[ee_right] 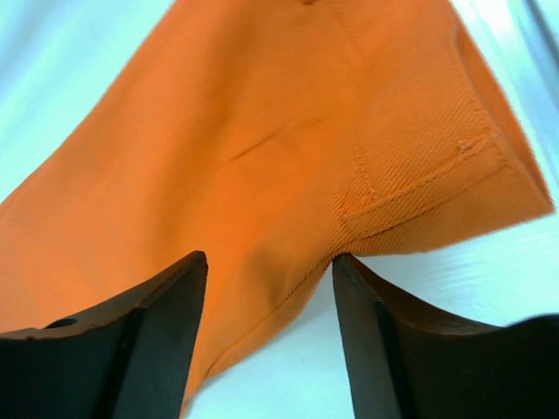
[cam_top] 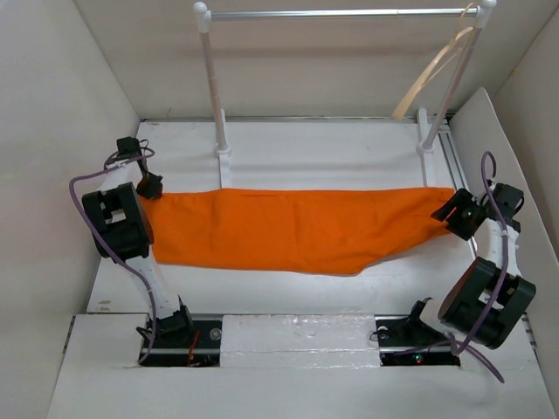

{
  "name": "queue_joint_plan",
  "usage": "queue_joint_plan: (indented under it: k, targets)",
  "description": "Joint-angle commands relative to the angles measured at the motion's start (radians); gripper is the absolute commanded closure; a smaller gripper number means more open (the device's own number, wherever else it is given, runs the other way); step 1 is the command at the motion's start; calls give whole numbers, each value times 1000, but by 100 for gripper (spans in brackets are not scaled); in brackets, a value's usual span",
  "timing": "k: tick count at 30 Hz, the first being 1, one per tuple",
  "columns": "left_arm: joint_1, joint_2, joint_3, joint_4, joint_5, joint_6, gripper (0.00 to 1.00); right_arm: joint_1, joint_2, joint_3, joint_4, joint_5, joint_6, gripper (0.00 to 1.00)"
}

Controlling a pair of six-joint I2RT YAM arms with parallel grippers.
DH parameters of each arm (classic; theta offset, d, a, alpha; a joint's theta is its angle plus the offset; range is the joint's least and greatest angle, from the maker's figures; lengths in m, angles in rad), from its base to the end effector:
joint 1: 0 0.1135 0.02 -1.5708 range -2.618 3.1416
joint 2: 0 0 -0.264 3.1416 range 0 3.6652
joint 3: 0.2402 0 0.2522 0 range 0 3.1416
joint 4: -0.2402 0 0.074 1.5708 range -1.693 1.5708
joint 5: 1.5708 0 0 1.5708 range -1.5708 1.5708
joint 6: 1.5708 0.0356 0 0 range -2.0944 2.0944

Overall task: Place the trousers on the hanger
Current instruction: Fold the trousers at the center of the board.

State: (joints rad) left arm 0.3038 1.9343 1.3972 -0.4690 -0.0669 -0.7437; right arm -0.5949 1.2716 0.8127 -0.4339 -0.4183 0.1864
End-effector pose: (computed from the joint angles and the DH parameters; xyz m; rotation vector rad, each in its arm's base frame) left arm 0.3940 0.1260 0.1939 -1.3096 2.2176 -0.0789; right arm 0.2195 -0.1310 0.2281 0.7417 2.2687 0.3245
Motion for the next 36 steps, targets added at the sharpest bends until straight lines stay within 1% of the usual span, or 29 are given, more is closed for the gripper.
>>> queue_joint_plan:
  k: [1,2,4,5,7,8,9,10,11,13,15,16,17,19,20,21,23,24,25,26,27,28,29,31,32,33,34,35,36]
  targets:
    - [82,63,54,-83,-14,-29,100,-46,-20,43,-23,70,-54,34]
    - [101,87,54,-101,-19,-43,100,-65,-20,46,-29,78,-59,31]
    - [138,77,33,-120,-17,-55,100,-78,-20,39,-29,99,-65,29]
    - [138,56,19,-109,-20,-62,100,-91,-20,30,-31,96,-67,28]
    - [138,-94,-29,-63,-31,-77,100,-132,-20,2,-23,95,-77,27]
    - [138,-144,-49,-27,-22,-79,100,-147,-20,-9,-19,96,-80,26]
    - [120,-196,-81,45,-1,-69,100,-175,-17,-20,-5,93,-84,26]
    - [101,-230,-78,56,9,-69,99,-186,-12,-39,9,79,-85,24]
    - [51,-270,-64,58,16,-69,98,-186,7,-44,17,66,-81,24]
    - [-30,-287,-17,40,42,-56,98,-195,34,-56,46,44,-58,24]
    - [-249,-325,-13,41,50,-36,98,-195,73,-81,66,30,-39,24]
    - [-250,-325,-27,56,56,-22,98,-195,80,-81,81,32,-25,24]
    - [-358,-349,-39,58,59,-17,98,-195,87,-110,101,29,-16,24]
    - [-446,-377,-110,78,61,-17,98,-195,118,-127,144,29,8,24]
    - [-477,-397,-142,88,114,-8,98,-195,130,-141,164,29,18,24]
    - [-529,-408,-214,84,145,-16,98,-195,149,-144,194,29,30,24]
    - [-569,-445,-305,108,182,-25,98,-195,216,-144,214,20,64,28]
    - [-581,-461,-384,110,188,-29,98,-195,239,-150,263,-5,80,29]
    - [-594,-474,-424,121,194,-32,98,-195,279,-153,293,-54,109,35]
    - [-594,-509,-466,138,203,-31,98,-195,291,-150,311,-65,126,48]
    - [-604,-526,-524,160,229,-23,98,-186,298,-147,363,-89,140,70]
    - [-630,-540,-544,162,234,-19,98,-177,299,-139,366,-147,154,97]
    - [-652,-566,-552,158,234,-11,98,-165,273,-126,365,-164,150,100]
    - [-709,-586,-553,132,207,1,98,-103,200,-77,296,-163,130,100]
    - [-777,-600,-549,125,188,3,98,-80,151,-60,275,-159,131,100]
    - [-810,-604,-543,122,170,1,98,-56,39,-44,227,-152,134,100]
    - [-843,-604,-541,133,167,-5,98,-1,-18,1,206,-134,145,100]
    - [-903,-600,-540,148,167,-3,98,32,-73,32,183,-110,145,100]
    - [-929,-591,-531,159,159,-6,98,64,-166,70,108,-81,143,100]
